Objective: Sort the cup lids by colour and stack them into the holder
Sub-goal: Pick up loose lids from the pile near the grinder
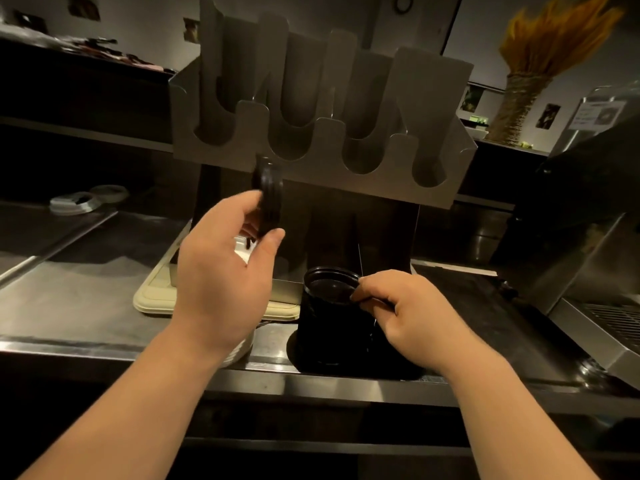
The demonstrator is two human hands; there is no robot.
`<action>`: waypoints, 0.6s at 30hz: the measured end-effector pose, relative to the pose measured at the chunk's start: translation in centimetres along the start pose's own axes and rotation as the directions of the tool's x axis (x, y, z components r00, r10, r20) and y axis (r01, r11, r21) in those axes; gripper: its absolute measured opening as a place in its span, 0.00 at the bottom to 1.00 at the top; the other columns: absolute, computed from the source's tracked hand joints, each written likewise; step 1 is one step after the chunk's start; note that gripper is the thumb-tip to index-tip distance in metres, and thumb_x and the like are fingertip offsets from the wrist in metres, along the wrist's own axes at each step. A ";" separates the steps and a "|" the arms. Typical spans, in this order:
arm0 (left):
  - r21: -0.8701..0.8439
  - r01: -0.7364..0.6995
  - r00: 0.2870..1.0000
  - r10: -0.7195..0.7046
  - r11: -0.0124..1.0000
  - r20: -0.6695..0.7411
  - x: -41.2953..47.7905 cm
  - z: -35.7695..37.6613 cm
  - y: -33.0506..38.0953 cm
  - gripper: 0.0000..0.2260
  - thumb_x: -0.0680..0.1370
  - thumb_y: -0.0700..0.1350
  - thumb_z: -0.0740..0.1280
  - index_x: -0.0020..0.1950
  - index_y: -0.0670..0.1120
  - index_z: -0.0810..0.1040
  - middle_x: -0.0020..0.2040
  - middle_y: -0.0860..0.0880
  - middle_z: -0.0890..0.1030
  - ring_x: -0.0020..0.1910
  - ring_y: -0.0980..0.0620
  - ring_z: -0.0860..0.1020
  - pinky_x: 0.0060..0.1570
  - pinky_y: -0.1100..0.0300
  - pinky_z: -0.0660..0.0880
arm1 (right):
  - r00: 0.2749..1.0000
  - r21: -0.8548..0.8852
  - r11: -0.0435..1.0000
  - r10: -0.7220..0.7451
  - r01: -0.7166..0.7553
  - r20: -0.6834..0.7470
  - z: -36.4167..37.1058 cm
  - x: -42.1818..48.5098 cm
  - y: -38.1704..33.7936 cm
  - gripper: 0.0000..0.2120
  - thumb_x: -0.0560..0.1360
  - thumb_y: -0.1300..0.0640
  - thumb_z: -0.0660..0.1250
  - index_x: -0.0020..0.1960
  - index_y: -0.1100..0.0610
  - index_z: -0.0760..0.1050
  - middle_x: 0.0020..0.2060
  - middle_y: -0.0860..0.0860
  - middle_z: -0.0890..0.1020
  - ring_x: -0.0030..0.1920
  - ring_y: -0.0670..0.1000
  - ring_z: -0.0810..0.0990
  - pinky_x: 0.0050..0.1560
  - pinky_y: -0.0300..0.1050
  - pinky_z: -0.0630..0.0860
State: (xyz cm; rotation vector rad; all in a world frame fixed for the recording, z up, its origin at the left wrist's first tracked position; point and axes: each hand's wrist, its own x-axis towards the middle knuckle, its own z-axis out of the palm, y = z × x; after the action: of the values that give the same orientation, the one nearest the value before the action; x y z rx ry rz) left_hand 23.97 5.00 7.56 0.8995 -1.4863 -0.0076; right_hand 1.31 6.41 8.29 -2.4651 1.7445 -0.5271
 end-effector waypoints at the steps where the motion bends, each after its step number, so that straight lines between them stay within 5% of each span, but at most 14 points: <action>1: 0.005 -0.015 1.000 0.015 1.000 0.006 -0.1 0.1 -0.1 0.13 0.77 0.39 0.71 0.61 0.42 0.79 0.51 0.53 0.80 0.50 0.55 0.79 0.55 0.70 0.74 | 0.999 -0.044 0.999 0.002 -0.001 0.038 -0.1 0.0 -0.2 0.17 0.80 0.61 0.66 0.65 0.44 0.78 0.59 0.42 0.80 0.62 0.44 0.76 0.65 0.44 0.76; 8: 0.030 -0.062 0.992 0.058 0.998 0.110 -0.6 0.9 0.1 0.11 0.77 0.36 0.71 0.59 0.42 0.79 0.48 0.50 0.79 0.47 0.55 0.76 0.50 0.70 0.73 | 0.994 -0.110 0.994 -0.011 0.023 0.109 0.5 -0.2 -0.6 0.19 0.82 0.55 0.60 0.71 0.42 0.72 0.62 0.40 0.75 0.65 0.44 0.71 0.68 0.42 0.71; 13: -0.231 0.280 0.954 -0.243 0.932 0.176 -0.6 0.5 1.7 0.14 0.78 0.38 0.70 0.54 0.58 0.77 0.46 0.60 0.82 0.51 0.59 0.81 0.51 0.71 0.75 | 0.997 -0.048 0.997 -0.054 0.057 0.055 0.4 -0.6 -0.4 0.22 0.79 0.45 0.64 0.73 0.43 0.69 0.66 0.38 0.74 0.71 0.38 0.67 0.81 0.47 0.48; 15: -0.323 0.382 0.922 -0.331 0.866 0.202 -0.1 0.3 2.5 0.14 0.78 0.38 0.69 0.54 0.57 0.78 0.47 0.60 0.84 0.51 0.59 0.82 0.49 0.71 0.76 | 0.998 0.054 0.997 -0.052 0.054 -0.043 0.1 -0.8 -0.4 0.22 0.78 0.44 0.67 0.71 0.43 0.70 0.65 0.37 0.75 0.71 0.37 0.67 0.79 0.45 0.54; 18: -0.487 0.517 0.856 -0.423 0.704 0.298 0.6 0.1 3.3 0.14 0.79 0.35 0.67 0.56 0.54 0.80 0.48 0.56 0.86 0.52 0.58 0.83 0.48 0.70 0.77 | 0.963 0.266 0.964 0.043 0.031 -0.266 -0.2 -0.9 -0.6 0.17 0.78 0.49 0.69 0.67 0.44 0.74 0.57 0.36 0.79 0.61 0.36 0.75 0.65 0.37 0.72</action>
State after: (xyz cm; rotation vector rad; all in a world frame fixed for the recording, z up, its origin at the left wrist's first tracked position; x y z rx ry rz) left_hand 22.33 6.90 9.76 0.7809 -1.2507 -0.8815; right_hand 1.49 7.44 8.45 -2.2834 1.6338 -1.0672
